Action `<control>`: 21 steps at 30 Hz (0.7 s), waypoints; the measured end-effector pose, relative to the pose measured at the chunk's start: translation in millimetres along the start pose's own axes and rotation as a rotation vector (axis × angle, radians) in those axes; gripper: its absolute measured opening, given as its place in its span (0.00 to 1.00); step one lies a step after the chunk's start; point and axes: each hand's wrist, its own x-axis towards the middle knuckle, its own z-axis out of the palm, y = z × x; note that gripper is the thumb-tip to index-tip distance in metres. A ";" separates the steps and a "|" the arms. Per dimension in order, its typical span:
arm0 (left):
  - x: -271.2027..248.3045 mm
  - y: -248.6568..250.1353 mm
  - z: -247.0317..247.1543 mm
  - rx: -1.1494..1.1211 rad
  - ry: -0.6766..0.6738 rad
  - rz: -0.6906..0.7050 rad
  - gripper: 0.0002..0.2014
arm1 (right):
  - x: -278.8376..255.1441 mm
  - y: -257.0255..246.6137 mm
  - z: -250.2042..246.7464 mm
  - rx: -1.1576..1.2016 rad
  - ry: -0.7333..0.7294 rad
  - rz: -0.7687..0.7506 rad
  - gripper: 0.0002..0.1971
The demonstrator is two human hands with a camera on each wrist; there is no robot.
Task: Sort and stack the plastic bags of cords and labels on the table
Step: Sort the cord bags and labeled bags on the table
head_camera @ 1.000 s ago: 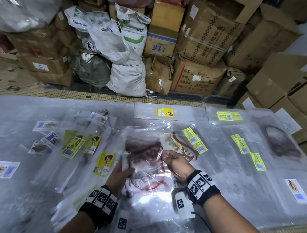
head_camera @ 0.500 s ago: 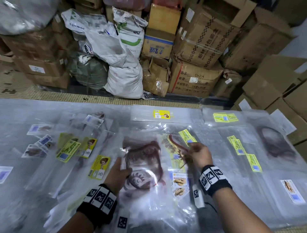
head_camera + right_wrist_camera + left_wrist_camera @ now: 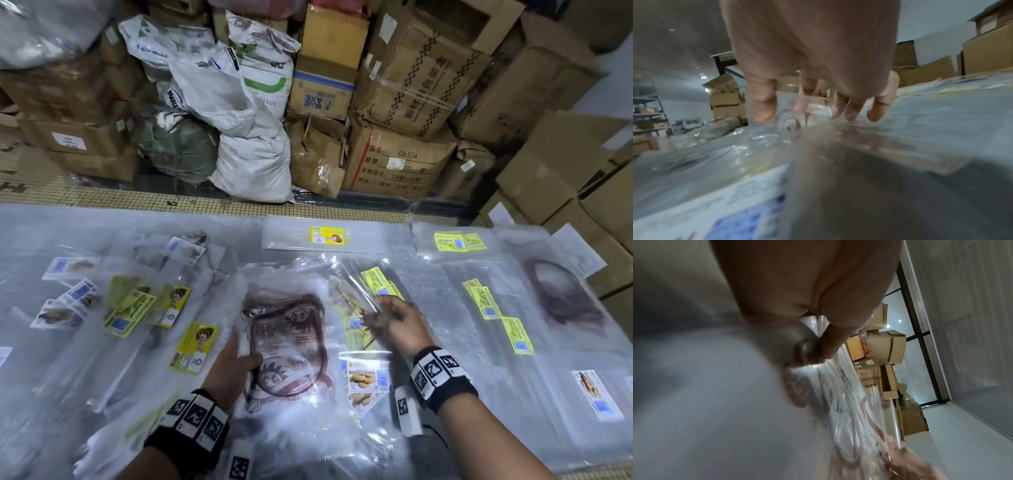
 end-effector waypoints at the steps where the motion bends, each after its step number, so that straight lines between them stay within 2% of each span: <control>1: 4.3 -3.4 -2.6 0.007 0.010 -0.004 0.39 | -1.3 -3.0 -0.3 0.164 -0.012 0.028 0.08; 3: 8.4 -5.5 -4.4 0.053 0.051 -0.007 0.42 | 1.7 -4.7 -3.1 0.404 -0.036 0.081 0.15; 5: 13.4 -10.5 -10.3 0.109 0.079 0.024 0.50 | 3.5 -9.1 -4.5 0.571 -0.088 0.092 0.16; 7: 42.1 -42.5 -34.5 0.122 0.073 0.020 0.53 | 1.9 -12.7 -6.1 0.619 -0.103 0.082 0.17; 9: 47.9 -47.4 -40.2 0.160 0.065 0.007 0.51 | 1.9 -15.4 -5.1 0.599 -0.058 0.101 0.21; 11: 22.6 -20.0 -20.4 0.167 0.072 0.008 0.46 | 2.7 -15.8 -6.9 0.480 0.001 0.122 0.24; 13: 9.3 -6.7 -10.3 0.187 0.082 0.010 0.41 | 4.4 -13.8 -9.3 0.372 0.044 0.159 0.20; 16: 5.6 -3.7 -7.2 0.198 0.086 -0.002 0.40 | 4.8 -10.7 -13.9 0.427 0.017 0.255 0.11; 18: 4.2 -2.7 -6.8 0.209 0.093 0.012 0.38 | 1.4 -15.4 -18.7 0.491 0.028 0.297 0.14; 21: 6.0 -3.6 -7.0 0.217 0.093 0.022 0.37 | 1.5 -17.1 -24.3 0.556 0.123 0.289 0.18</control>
